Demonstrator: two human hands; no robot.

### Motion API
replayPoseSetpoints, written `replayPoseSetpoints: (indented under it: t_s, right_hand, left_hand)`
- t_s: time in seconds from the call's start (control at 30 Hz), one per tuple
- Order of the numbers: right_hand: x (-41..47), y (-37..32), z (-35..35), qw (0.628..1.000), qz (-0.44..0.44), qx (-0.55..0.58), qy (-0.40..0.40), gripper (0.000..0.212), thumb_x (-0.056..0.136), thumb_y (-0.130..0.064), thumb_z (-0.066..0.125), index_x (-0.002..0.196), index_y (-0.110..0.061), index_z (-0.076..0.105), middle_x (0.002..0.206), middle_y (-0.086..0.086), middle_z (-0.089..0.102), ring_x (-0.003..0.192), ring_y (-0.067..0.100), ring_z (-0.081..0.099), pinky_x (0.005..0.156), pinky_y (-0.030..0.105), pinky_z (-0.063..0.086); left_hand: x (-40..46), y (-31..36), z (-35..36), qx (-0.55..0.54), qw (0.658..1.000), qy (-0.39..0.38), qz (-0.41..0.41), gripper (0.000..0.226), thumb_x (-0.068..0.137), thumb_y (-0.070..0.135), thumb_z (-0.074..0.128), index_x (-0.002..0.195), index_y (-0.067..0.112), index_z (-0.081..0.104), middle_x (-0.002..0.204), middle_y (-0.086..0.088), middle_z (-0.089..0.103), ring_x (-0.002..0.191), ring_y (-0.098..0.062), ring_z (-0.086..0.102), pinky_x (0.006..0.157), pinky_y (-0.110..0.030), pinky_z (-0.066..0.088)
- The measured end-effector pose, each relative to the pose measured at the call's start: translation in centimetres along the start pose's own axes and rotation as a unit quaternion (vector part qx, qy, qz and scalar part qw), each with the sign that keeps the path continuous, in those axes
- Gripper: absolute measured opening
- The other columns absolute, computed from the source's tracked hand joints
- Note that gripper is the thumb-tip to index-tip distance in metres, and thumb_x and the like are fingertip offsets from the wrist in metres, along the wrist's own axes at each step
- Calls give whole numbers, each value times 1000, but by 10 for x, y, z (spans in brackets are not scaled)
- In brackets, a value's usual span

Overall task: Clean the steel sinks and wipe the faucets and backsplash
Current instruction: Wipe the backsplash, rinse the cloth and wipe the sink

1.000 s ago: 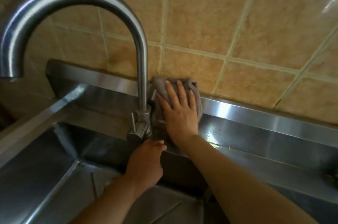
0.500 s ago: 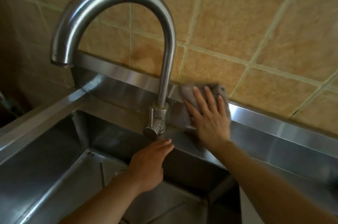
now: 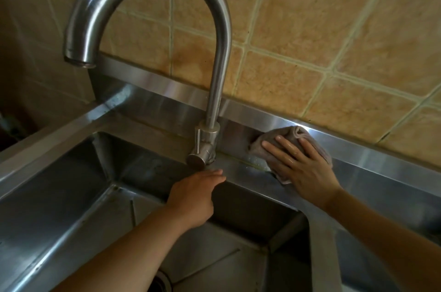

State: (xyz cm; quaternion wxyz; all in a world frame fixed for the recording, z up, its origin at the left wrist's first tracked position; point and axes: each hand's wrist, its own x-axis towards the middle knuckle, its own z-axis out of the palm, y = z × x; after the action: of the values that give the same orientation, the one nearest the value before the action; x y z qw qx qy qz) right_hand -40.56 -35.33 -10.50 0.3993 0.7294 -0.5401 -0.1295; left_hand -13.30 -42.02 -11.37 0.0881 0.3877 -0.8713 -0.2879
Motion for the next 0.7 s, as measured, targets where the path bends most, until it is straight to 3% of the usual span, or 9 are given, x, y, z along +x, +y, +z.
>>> replayPoseSetpoints:
  t_s: [0.1,0.17,0.23,0.3,0.37,0.47,0.57,0.63,0.7]
  right_hand:
    - [39,-14,-2,999,-32,-22,-20,75,80,-40,56,147,-25,27,159,-4,8,147,24,3,116,43,-10]
    - [71,-27,-3,998,-48,-34,-12,62,88,-38,34,148,-26,21,158,-4,12,147,22,8,116,43,-8]
    - [81,-31,0,995,-71,-61,-34,62,90,-39,22,149,-26,14,159,-3,5,146,20,0,116,43,-8]
    - [64,-21,2,992,-99,-62,-51,60,88,-39,30,145,-25,20,158,-3,12,145,19,6,115,42,-9]
    - [34,-6,5,990,-128,-32,-41,60,81,-34,49,139,-23,39,153,-1,29,143,19,23,116,39,-5]
    - [-5,10,11,989,-145,4,-28,87,63,-30,78,141,-22,40,151,4,28,139,22,26,118,38,-4]
    - [6,1,13,991,-131,11,-17,97,62,-33,80,144,-22,30,150,10,35,139,26,32,117,40,-2]
    - [32,-14,13,992,-124,11,-17,87,68,-32,75,142,-19,32,147,12,42,137,27,37,117,40,-1]
    - [60,-29,14,991,-133,8,-6,70,72,-29,70,137,-20,46,145,9,45,137,25,38,117,41,5]
  left_hand:
    - [0,0,2,1,1000,-10,-6,69,88,3,50,146,35,31,154,22,21,141,-1,19,116,-27,21]
    - [0,1,4,10,1000,-12,-9,69,88,4,51,146,35,31,154,21,21,141,-2,18,116,-28,22]
    - [-1,2,4,21,1000,-12,-15,69,88,4,51,146,36,31,154,22,21,141,-2,20,114,-28,23]
    - [0,3,5,21,999,-12,-24,69,88,5,50,145,37,32,153,23,22,140,-2,21,113,-29,24]
    - [0,6,4,9,999,-15,-31,69,87,4,50,144,37,33,153,23,23,140,-4,23,114,-33,26]
    - [0,8,3,-1,999,-12,-38,68,86,3,50,143,36,35,152,22,25,140,-4,25,114,-34,28]
    - [1,9,2,4,999,-16,-39,66,86,4,51,143,34,36,152,20,27,138,-7,29,112,-35,31]
    - [2,12,2,12,999,-16,-43,66,87,5,51,144,34,35,152,16,30,137,-10,32,111,-36,33]
    - [2,14,2,24,999,-9,-44,66,87,6,52,144,33,34,151,13,31,136,-11,33,110,-36,34]
